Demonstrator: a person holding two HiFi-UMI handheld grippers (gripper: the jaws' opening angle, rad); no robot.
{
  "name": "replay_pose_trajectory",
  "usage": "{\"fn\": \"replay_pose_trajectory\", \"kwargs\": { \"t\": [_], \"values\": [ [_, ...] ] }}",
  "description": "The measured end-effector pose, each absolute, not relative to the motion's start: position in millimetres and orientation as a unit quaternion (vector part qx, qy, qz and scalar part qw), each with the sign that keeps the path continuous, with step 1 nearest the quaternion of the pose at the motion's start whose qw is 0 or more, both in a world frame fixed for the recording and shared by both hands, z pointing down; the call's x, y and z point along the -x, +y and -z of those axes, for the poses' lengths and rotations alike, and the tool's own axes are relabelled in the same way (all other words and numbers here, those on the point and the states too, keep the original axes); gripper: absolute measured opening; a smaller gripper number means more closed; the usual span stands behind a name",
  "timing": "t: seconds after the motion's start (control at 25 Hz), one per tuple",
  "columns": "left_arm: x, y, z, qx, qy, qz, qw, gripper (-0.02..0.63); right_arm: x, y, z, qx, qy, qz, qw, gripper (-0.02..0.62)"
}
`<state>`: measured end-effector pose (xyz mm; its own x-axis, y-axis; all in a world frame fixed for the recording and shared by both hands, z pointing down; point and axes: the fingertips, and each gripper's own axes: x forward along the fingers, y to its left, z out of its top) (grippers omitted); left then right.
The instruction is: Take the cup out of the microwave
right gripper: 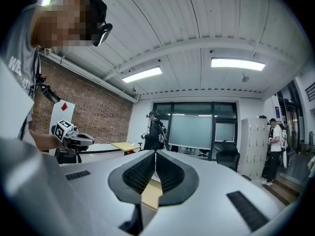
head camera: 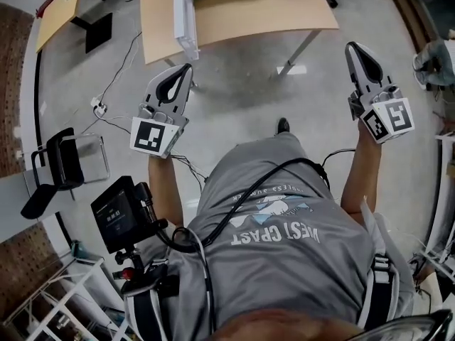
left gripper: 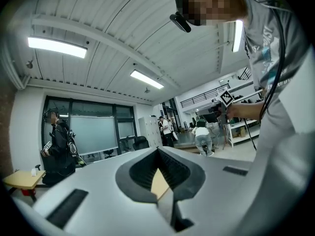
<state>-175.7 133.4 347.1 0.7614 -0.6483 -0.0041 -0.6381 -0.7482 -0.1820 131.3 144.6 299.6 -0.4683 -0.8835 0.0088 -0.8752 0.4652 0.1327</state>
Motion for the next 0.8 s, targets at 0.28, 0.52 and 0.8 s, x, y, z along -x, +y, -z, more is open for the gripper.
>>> {"fn": "replay_pose_trajectory", "kwargs": {
  "t": [0.28, 0.52, 0.8],
  "values": [
    [210, 125, -348, 0.934, 0.347, 0.023, 0.082, 0.043, -89, 128, -297, -0.506, -0.859, 0.059, 0.044, 0.012],
    [229, 93, -333, 0.932, 0.355, 0.028, 0.075, 0.043, -68, 77, -286, -0.498, -0.864, 0.046, 0.053, 0.012],
    [211, 47, -342, 0.928, 0.367, 0.033, 0.063, 0.043, -65, -12, -314, -0.468, -0.882, 0.023, 0.051, 0.012]
  ]
}}
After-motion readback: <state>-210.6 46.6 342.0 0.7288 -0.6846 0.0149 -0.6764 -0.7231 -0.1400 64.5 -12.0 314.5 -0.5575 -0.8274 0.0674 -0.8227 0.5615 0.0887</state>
